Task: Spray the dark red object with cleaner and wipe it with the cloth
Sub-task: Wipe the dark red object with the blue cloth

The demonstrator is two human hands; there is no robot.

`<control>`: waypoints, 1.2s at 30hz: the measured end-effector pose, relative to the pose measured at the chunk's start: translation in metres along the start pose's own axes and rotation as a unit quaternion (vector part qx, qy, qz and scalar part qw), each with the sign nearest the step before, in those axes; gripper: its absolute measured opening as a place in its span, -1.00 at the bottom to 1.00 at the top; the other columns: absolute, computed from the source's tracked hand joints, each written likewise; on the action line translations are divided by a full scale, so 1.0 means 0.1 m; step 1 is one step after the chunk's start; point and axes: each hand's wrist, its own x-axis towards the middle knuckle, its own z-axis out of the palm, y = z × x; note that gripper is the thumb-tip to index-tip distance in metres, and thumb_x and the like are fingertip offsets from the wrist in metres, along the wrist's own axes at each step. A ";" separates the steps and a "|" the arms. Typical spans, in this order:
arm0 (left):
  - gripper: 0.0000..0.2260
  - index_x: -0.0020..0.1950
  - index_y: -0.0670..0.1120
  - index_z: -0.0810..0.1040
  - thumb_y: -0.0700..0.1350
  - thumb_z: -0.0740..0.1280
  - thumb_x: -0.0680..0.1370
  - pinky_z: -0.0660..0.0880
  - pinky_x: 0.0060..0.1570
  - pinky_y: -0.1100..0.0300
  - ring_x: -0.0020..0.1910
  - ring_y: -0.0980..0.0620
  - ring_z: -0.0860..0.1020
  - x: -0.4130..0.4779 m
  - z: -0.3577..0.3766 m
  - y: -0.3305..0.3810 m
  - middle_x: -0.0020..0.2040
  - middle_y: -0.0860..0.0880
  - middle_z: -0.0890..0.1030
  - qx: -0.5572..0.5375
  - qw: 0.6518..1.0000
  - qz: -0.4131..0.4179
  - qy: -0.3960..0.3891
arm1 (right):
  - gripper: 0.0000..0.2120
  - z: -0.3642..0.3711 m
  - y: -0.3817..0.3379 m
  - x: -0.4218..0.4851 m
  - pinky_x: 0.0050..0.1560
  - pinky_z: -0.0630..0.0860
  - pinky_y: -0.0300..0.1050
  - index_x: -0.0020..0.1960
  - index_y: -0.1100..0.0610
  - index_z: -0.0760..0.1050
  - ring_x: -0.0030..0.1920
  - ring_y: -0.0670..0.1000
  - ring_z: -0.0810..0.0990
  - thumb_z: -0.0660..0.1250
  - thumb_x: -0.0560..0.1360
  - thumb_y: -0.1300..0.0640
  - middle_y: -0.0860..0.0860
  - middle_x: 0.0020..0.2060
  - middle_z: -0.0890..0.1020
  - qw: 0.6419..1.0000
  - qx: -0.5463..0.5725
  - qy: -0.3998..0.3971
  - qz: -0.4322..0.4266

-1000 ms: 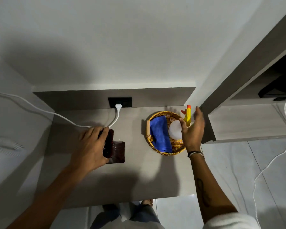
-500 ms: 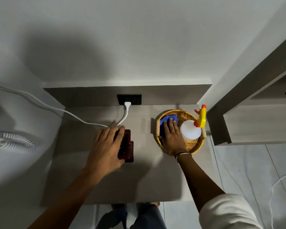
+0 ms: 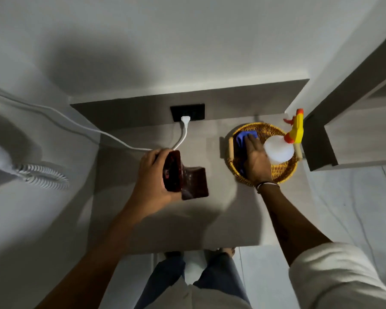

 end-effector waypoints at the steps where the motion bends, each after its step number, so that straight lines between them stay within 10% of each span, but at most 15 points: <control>1: -0.07 0.54 -0.08 0.42 0.07 0.54 0.17 0.39 0.39 -0.05 0.41 -0.14 0.34 -0.04 -0.01 -0.10 0.40 -0.07 0.38 -0.035 0.999 0.001 0.009 | -0.20 -0.04 -0.07 -0.13 0.67 0.27 0.28 0.68 0.27 0.25 0.69 0.33 0.23 0.45 0.51 0.47 0.26 0.68 0.29 0.999 0.029 0.037 0.019; 7: -0.07 0.56 0.14 0.34 -0.09 0.57 0.20 0.47 0.42 -0.06 0.43 -0.11 0.40 -0.23 0.07 -0.59 0.38 0.15 0.30 -0.140 0.989 0.053 0.019 | -0.37 -0.10 -0.62 -1.18 0.65 0.36 0.15 0.60 0.35 0.37 0.60 0.27 0.42 0.27 0.54 0.56 0.28 0.57 0.47 0.937 0.185 0.279 0.099; 15: -0.05 0.57 0.10 0.30 -0.02 0.55 0.20 0.48 0.37 -0.18 0.41 -0.16 0.41 -0.26 0.12 -0.94 0.35 0.18 0.30 -0.142 0.985 0.093 -0.001 | -0.52 0.50 -1.41 -2.08 0.40 0.49 0.43 0.53 0.30 0.46 0.39 0.33 0.60 0.14 0.63 0.42 0.28 0.39 0.61 0.850 0.374 0.270 0.256; 20: -0.08 0.54 0.02 0.35 0.08 0.54 0.19 0.41 0.37 0.16 0.37 -0.11 0.45 -0.24 0.15 -0.86 0.39 0.10 0.38 -0.106 0.988 0.115 0.015 | -0.36 0.52 -2.09 -1.89 0.68 0.30 0.13 0.66 0.30 0.27 0.70 0.12 0.30 0.18 0.59 0.50 0.22 0.66 0.34 0.922 0.340 0.184 0.021; 23: -0.11 0.50 -0.09 0.41 0.06 0.56 0.20 0.48 0.34 -0.04 0.34 -0.14 0.50 -0.20 0.12 -0.91 0.36 0.01 0.44 -0.103 0.986 0.128 0.011 | -0.11 0.56 -2.13 -1.77 0.74 0.09 0.04 0.75 0.21 0.02 0.77 0.13 -0.02 0.34 0.54 0.54 0.06 0.78 -0.02 0.962 0.249 0.038 -0.101; 29: -0.09 0.51 -0.01 0.38 0.08 0.56 0.18 0.40 0.27 0.32 0.27 -0.07 0.51 -0.16 0.09 -0.88 0.32 0.11 0.41 -0.072 0.986 0.148 0.019 | -0.07 0.45 -1.36 -1.61 0.72 0.15 0.24 0.73 0.25 0.00 0.74 0.22 -0.13 0.31 0.49 0.66 0.11 0.73 -0.12 0.996 0.080 -0.036 -0.019; 36: -0.23 0.34 -0.01 0.47 0.11 0.52 0.15 0.30 0.23 0.48 0.22 -0.04 0.51 -0.11 0.02 -0.89 0.22 0.22 0.40 -0.062 0.984 0.166 0.011 | -0.11 0.56 -2.12 -1.79 0.76 0.00 0.06 0.77 0.15 -0.08 0.77 0.15 -0.13 0.20 0.54 0.48 0.09 0.78 -0.08 0.959 0.248 -0.010 -0.133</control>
